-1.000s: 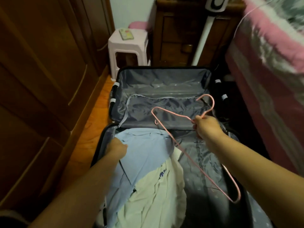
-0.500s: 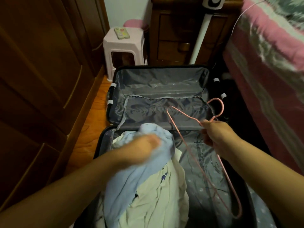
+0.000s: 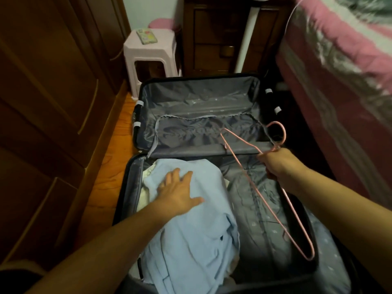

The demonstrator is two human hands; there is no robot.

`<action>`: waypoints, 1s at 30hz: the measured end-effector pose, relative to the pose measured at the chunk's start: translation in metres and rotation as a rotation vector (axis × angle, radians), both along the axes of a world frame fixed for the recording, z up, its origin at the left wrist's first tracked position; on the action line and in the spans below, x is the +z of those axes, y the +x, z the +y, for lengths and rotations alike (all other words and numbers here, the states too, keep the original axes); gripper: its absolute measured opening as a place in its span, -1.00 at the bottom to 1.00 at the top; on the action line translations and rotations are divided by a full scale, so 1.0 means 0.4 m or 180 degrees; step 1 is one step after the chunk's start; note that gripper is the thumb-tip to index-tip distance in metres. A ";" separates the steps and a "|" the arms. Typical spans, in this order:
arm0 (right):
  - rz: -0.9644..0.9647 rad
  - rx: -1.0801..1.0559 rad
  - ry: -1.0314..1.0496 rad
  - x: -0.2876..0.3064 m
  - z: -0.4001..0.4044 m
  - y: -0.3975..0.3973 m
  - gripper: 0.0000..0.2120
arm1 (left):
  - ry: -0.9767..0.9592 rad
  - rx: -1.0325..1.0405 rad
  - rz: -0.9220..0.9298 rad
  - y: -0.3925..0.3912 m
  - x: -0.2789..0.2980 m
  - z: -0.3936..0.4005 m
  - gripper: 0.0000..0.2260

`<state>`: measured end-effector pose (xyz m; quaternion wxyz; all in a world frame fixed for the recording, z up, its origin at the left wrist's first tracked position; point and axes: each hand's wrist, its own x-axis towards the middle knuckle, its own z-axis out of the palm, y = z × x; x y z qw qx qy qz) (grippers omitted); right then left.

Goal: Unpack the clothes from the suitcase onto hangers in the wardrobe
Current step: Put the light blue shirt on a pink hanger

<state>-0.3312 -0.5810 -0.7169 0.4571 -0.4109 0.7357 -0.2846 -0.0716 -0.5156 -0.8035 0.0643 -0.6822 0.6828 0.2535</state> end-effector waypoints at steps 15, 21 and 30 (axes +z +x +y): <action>-0.0111 -0.0125 -0.0042 0.055 -0.016 -0.039 -0.72 | 0.0811 -0.0310 0.1928 0.033 0.172 0.006 -0.86; 0.0110 0.0169 0.0079 0.034 0.003 0.001 -0.75 | 0.1560 -0.0525 -0.1589 0.338 0.162 0.047 -0.78; 0.0228 0.0552 0.0132 0.003 0.014 0.086 -0.81 | -0.0164 -0.0930 -0.0474 0.091 0.024 0.177 -0.40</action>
